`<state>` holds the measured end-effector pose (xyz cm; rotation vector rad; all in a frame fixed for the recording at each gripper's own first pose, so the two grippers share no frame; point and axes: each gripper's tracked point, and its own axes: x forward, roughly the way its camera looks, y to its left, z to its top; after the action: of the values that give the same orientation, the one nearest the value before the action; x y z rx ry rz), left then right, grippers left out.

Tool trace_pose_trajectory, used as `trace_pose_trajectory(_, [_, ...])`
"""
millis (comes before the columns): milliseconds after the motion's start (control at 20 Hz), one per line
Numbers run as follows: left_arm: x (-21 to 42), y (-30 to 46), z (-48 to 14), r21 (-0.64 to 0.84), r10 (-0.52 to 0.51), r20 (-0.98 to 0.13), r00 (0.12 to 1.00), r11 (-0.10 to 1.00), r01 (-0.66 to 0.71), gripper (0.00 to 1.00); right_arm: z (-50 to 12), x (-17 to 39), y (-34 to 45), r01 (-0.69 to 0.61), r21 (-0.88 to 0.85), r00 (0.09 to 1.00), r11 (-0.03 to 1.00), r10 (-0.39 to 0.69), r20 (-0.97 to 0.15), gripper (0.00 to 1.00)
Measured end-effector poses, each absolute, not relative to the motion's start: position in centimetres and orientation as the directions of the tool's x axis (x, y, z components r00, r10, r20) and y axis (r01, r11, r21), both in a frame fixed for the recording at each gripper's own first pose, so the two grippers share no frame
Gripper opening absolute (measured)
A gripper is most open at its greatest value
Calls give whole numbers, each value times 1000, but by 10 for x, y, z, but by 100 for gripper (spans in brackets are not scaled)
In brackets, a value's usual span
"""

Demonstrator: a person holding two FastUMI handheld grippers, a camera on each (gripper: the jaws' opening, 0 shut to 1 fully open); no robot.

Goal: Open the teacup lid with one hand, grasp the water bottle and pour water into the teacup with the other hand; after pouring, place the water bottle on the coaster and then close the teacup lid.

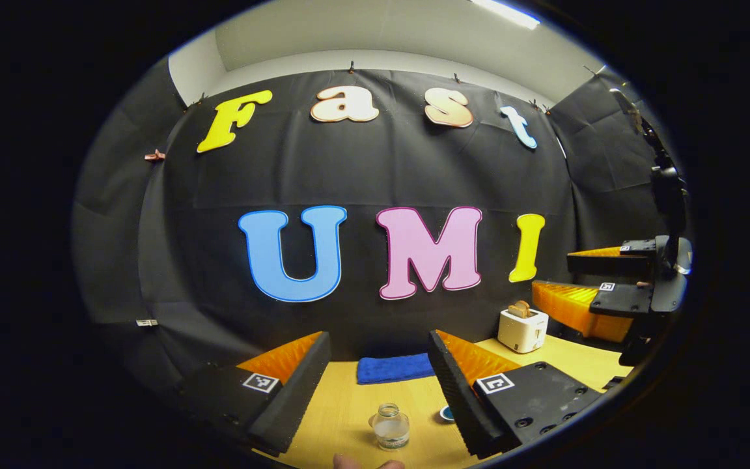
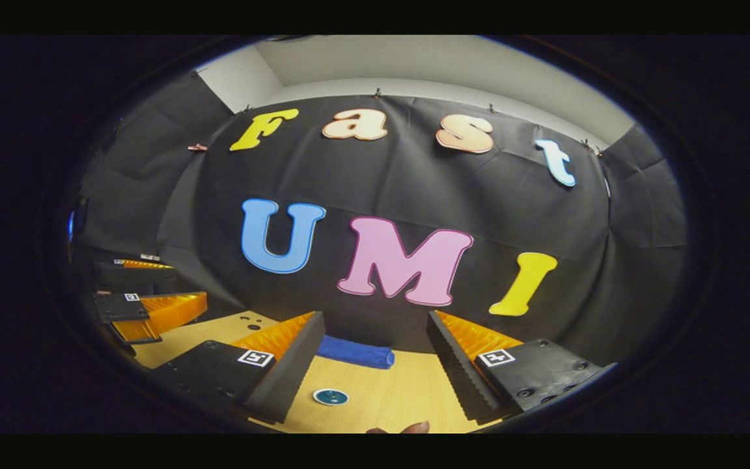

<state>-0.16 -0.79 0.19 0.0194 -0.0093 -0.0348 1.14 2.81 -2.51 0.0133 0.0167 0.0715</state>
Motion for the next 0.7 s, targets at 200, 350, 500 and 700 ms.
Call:
trace_pose_trajectory(200, [14, -32, -13, 11, -59, -13, 998, 998, 60, 95, -62, 14, 41, -100, 25, 994, 995, 102, -51, 96])
trace_pose_trajectory(350, [22, -41, -39, 19, -43, -33, 999, 999, 44, 97, -101, 20, 51, -123, 50, 988, 991, 126, -84, 96])
trace_pose_trajectory(500, [20, -35, -101, 24, -38, -80, 996, 999, 40, 97, -150, 25, 62, -140, 77, 981, 987, 149, -122, 98])
trace_pose_trajectory(700, [23, -41, -159, 51, -23, -107, 994, 998, 29, 97, -217, 33, 71, -162, 67, 972, 984, 171, -159, 98])
